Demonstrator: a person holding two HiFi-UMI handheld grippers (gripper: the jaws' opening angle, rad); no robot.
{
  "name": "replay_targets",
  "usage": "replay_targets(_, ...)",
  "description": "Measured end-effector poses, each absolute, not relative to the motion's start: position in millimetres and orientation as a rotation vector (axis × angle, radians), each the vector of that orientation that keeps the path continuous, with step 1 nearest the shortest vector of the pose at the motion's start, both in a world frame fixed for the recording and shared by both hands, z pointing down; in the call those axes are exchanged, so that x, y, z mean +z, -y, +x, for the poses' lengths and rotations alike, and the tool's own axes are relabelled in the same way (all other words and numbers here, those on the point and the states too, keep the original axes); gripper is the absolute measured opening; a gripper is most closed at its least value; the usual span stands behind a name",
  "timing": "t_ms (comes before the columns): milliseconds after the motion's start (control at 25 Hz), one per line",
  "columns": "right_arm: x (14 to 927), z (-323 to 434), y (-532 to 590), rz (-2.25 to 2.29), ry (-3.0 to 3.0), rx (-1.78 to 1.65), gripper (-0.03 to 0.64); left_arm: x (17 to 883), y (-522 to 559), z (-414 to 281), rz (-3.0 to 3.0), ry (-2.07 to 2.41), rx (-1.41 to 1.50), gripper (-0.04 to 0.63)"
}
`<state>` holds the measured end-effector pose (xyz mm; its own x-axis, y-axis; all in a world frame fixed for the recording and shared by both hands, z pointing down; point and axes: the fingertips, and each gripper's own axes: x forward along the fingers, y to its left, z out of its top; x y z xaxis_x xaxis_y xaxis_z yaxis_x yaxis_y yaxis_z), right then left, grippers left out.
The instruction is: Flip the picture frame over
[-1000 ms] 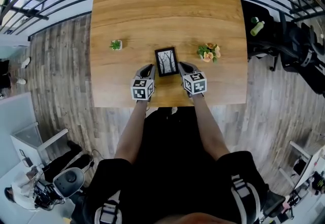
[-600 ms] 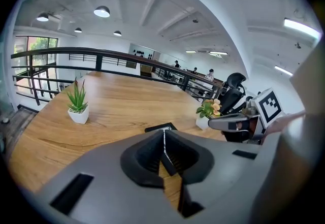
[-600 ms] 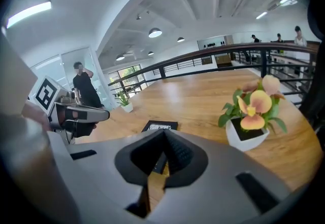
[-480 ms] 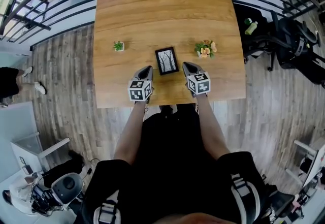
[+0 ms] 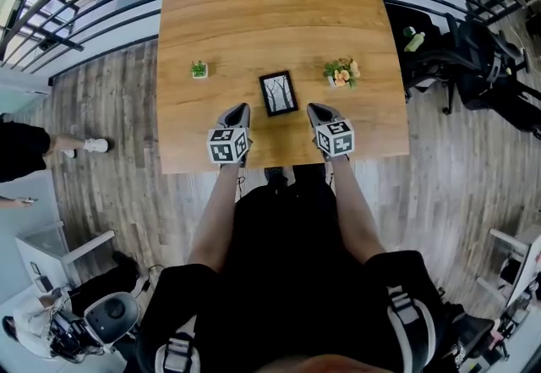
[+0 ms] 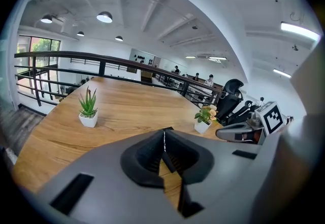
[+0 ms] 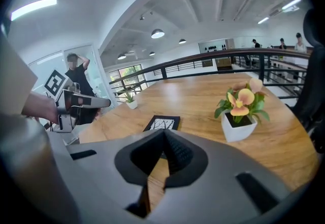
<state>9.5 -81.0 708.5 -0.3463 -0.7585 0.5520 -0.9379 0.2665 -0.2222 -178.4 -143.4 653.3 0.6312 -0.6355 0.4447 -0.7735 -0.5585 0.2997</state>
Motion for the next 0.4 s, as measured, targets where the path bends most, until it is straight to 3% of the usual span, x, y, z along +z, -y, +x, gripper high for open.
replay_targets(400,701,-3,75,1.526,2.268,0.729,0.005,663,139,-187,2.365,1.086,0.42,0.026)
